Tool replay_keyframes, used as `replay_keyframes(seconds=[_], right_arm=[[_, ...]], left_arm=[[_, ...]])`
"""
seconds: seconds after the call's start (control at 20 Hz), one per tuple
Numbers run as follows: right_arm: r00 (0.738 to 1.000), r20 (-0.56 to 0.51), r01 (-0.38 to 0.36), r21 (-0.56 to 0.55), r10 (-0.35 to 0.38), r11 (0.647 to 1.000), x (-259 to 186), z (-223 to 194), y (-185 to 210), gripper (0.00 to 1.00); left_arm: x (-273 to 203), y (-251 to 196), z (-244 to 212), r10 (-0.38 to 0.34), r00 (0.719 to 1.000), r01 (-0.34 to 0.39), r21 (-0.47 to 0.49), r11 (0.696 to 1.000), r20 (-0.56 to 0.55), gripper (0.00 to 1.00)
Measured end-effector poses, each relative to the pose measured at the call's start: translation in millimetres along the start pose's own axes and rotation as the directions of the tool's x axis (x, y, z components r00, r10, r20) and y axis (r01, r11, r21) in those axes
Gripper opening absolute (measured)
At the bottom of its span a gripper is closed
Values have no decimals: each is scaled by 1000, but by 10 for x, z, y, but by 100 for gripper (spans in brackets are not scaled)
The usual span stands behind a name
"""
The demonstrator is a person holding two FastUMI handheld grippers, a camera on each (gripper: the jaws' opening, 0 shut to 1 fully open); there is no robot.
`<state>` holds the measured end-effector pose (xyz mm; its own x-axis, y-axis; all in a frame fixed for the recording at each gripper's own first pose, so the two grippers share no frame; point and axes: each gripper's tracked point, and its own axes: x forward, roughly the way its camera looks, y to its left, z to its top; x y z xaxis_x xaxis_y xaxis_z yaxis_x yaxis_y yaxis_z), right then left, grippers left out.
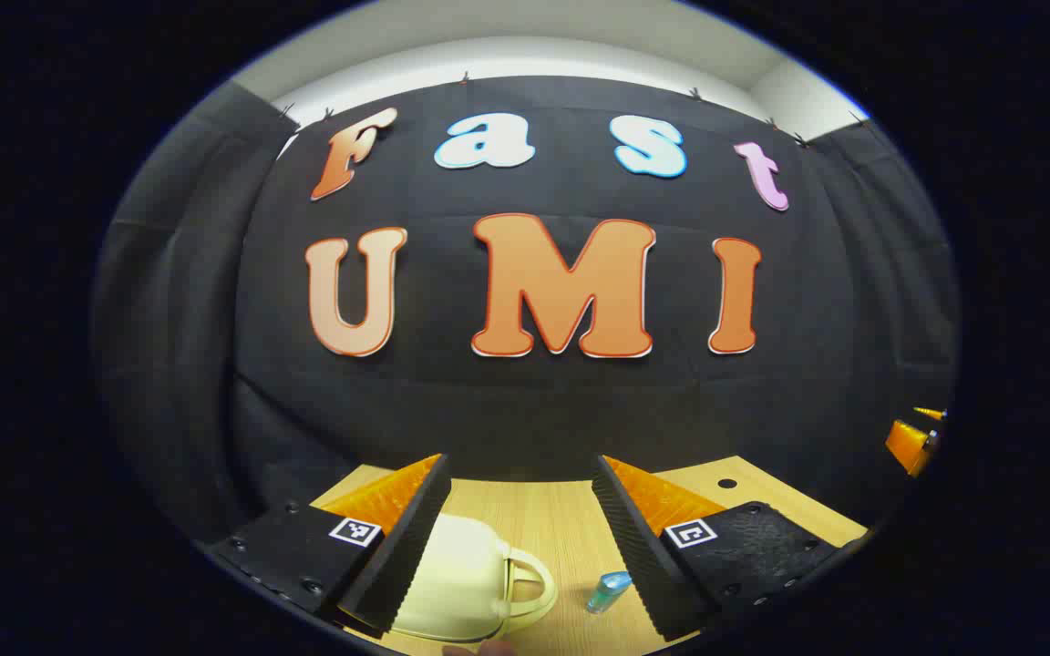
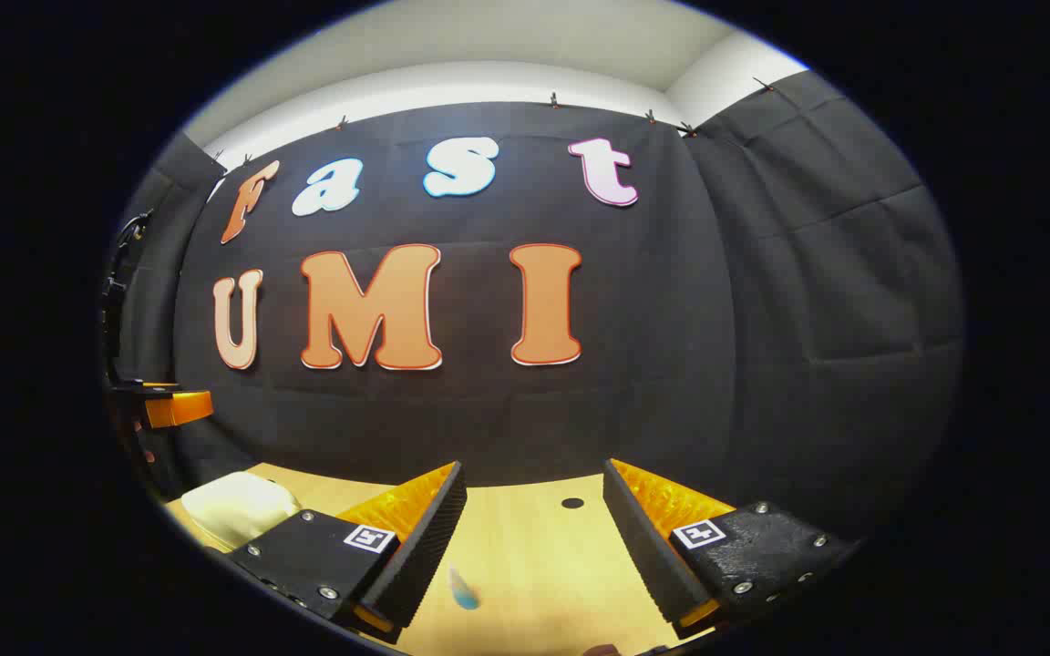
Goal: First open the suitcase, pack the skin care products into it, and then close the suitcase.
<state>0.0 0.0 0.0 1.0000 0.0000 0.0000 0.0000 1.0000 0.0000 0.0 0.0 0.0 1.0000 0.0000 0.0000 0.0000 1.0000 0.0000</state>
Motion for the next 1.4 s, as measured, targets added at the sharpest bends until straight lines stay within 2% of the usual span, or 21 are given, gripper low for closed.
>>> replay_keyframes(seconds=[0.05, 0.1, 0.25, 0.3, 0.35, 0.4, 0.45, 0.6, 0.7, 0.8, 0.9, 1.0, 1.1, 1.25, 1.4], right_arm=[[1000, -20, -11, 5, 11, 1000, -5, -25, 99, 95], [999, -34, -21, 7, 21, 1000, 0, -32, 174, 100], [995, -68, -72, 2, 72, 997, 77, -18, 330, 100], [992, -86, -93, -4, 93, 996, 104, -25, 358, 95], [988, -109, -113, -8, 111, 994, 126, -26, 364, 95], [982, -122, -145, -8, 143, 989, 171, 9, 375, 100], [980, -124, -159, -11, 156, 987, 215, 49, 373, 95], [973, -119, -201, -25, 196, 979, 342, 138, 400, 95], [971, -120, -211, -28, 207, 977, 421, 127, 431, 95], [974, -101, -209, -51, 203, 977, 496, 149, 484, 95], [975, -113, -196, -43, 191, 980, 568, 98, 572, 95], [969, -131, -212, 5, 211, 977, 546, 33, 760, 95], [965, -147, -222, -8, 218, 975, 494, -65, 841, 95], [972, -140, -196, -52, 188, 979, 510, -50, 772, 95], [974, -127, -193, -24, 188, 981, 487, 48, 747, 95]], left_arm=[[-12, 110, 2, -3, 1000, 3, -42, 999, -10, 97], [-9, 181, 33, -1, 1000, 1, -57, 998, -13, 97], [23, 272, 77, 16, 1000, -17, -48, 999, -19, 97], [37, 257, 65, 25, 999, -26, -47, 999, -23, 97], [26, 256, 50, 39, 999, -41, -45, 998, -31, 97], [39, 236, 30, 51, 998, -53, -42, 998, -35, 97], [22, 218, 36, 60, 998, -62, -42, 997, -32, 97], [33, 225, -3, 120, 992, -121, -41, 992, -38, 97], [19, 228, -28, 134, 990, -136, -55, 989, -48, 97], [40, 218, 18, 118, 993, -120, -57, 991, -28, 97], [49, 265, 5, 117, 992, -118, -18, 993, -41, 97], [75, 333, 93, 98, 995, -97, 11, 995, -31, 97], [68, 419, 157, 104, 995, -104, 32, 994, -11, 97], [72, 368, 145, 84, 996, -83, 29, 996, -20, 97], [110, 247, 116, 48, 999, -47, 34, 998, -19, 96]])
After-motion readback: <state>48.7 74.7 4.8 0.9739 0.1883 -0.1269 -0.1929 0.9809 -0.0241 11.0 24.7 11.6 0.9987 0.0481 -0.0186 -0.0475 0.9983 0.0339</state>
